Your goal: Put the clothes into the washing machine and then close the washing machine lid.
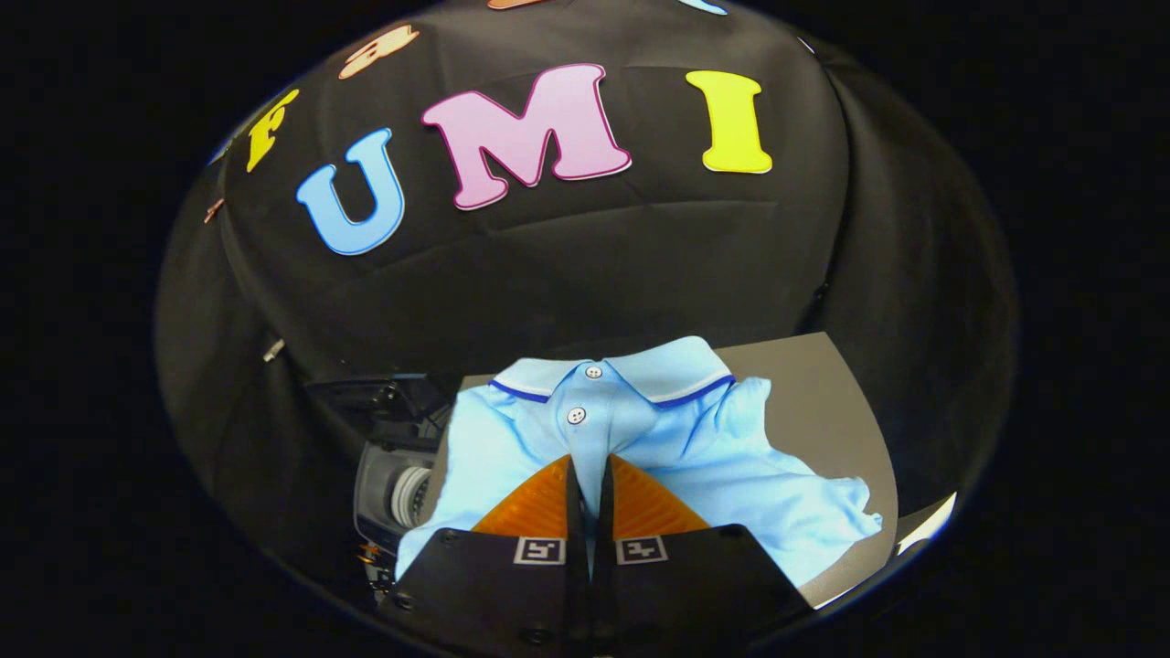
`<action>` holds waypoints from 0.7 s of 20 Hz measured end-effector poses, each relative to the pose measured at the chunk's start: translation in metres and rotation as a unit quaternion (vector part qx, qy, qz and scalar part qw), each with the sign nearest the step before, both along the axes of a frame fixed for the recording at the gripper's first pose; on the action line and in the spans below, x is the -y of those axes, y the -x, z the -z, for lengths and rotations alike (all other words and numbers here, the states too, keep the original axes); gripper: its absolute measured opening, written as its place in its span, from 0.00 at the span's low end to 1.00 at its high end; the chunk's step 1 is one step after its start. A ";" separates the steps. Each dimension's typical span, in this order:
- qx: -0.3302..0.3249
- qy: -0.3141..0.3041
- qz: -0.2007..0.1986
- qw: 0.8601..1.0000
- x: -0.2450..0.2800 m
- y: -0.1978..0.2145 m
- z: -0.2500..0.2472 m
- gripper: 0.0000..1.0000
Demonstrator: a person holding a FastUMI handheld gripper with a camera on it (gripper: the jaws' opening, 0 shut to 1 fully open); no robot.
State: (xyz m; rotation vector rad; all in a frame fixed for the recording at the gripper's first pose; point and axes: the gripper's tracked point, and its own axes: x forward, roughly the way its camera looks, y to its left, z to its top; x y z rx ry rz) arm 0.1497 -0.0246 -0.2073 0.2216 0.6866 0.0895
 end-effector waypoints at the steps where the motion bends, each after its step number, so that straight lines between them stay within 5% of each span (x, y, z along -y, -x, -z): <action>1: 0.006 -0.008 -0.007 1.000 -0.004 0.001 -0.006 0.06; 14: 0.055 -0.102 -0.115 0.987 -0.103 0.008 -0.083 0.05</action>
